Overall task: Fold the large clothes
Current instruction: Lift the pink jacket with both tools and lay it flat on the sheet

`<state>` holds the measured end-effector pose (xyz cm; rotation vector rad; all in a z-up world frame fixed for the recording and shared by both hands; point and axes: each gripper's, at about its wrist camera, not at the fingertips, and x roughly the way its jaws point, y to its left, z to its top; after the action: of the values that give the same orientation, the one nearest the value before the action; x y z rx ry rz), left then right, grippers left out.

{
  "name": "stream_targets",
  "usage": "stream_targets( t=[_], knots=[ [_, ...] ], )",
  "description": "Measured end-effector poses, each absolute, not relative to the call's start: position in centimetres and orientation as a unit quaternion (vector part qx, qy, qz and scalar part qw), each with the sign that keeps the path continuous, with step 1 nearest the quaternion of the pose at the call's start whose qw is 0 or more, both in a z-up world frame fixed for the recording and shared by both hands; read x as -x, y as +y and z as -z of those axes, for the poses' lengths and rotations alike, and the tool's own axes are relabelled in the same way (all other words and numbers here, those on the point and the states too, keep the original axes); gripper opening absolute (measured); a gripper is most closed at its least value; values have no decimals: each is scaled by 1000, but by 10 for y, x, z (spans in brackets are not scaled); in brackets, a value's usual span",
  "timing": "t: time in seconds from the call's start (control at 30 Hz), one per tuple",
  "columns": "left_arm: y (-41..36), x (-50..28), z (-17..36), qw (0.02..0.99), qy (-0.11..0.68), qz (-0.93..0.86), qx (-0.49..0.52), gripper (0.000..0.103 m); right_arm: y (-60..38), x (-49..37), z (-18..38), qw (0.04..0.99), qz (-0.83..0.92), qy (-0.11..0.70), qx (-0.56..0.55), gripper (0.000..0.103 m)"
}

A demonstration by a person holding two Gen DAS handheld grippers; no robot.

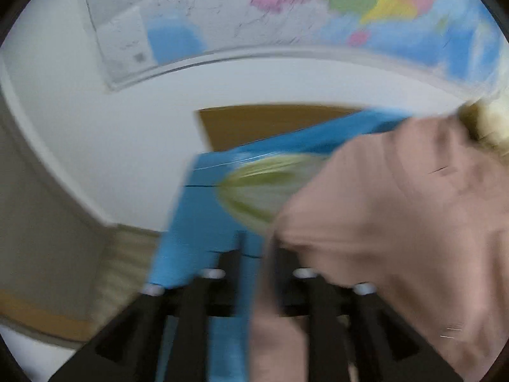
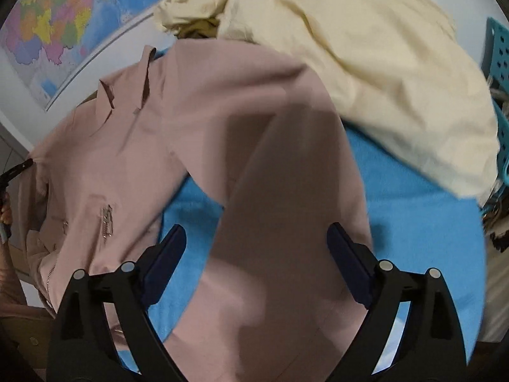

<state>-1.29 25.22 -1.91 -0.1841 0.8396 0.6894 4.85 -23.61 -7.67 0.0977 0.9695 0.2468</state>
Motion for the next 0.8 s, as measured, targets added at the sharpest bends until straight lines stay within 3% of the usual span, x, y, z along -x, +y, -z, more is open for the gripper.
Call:
stream_targets(
  t=[0.07, 0.1, 0.13, 0.23, 0.3, 0.33, 0.47, 0.5, 0.53, 0.7, 0.77, 0.8],
  knots=[
    [250, -1, 38, 838, 427, -333, 71, 43, -232, -46, 77, 885, -109, 452, -23, 54],
    [249, -5, 44, 837, 434, -326, 75, 40, -232, -47, 77, 881, -130, 454, -31, 18],
    [247, -5, 49, 835, 433, -329, 85, 40, -237, -49, 76, 875, -146, 458, -56, 3],
    [229, 4, 35, 857, 392, -324, 84, 41, -254, -50, 59, 894, -105, 434, -32, 1],
    [215, 16, 18, 874, 360, -319, 70, 53, -281, -50, 43, 908, -55, 413, -47, 1],
    [204, 25, 6, 886, 337, -312, 63, 60, -291, -50, 38, 911, -34, 407, -51, 2],
    [169, 49, -17, 926, 292, -230, 66, 64, -302, -30, 26, 921, -28, 381, -77, 16],
    [160, 54, -18, 935, 288, -196, 71, 65, -291, -21, 22, 925, -56, 368, -78, 45],
    [146, 61, -16, 942, 286, -154, 77, 66, -280, -9, 19, 931, -73, 352, -70, 67],
    [93, 63, 15, 946, 312, -42, 73, 66, -208, 46, 32, 898, -288, 330, -35, 69],
    [80, 56, 31, 938, 335, -15, 81, 66, -183, 54, 55, 875, -340, 345, -15, 76],
    [77, 53, 39, 934, 347, -6, 86, 66, -174, 55, 65, 870, -345, 353, -6, 85]
  ],
)
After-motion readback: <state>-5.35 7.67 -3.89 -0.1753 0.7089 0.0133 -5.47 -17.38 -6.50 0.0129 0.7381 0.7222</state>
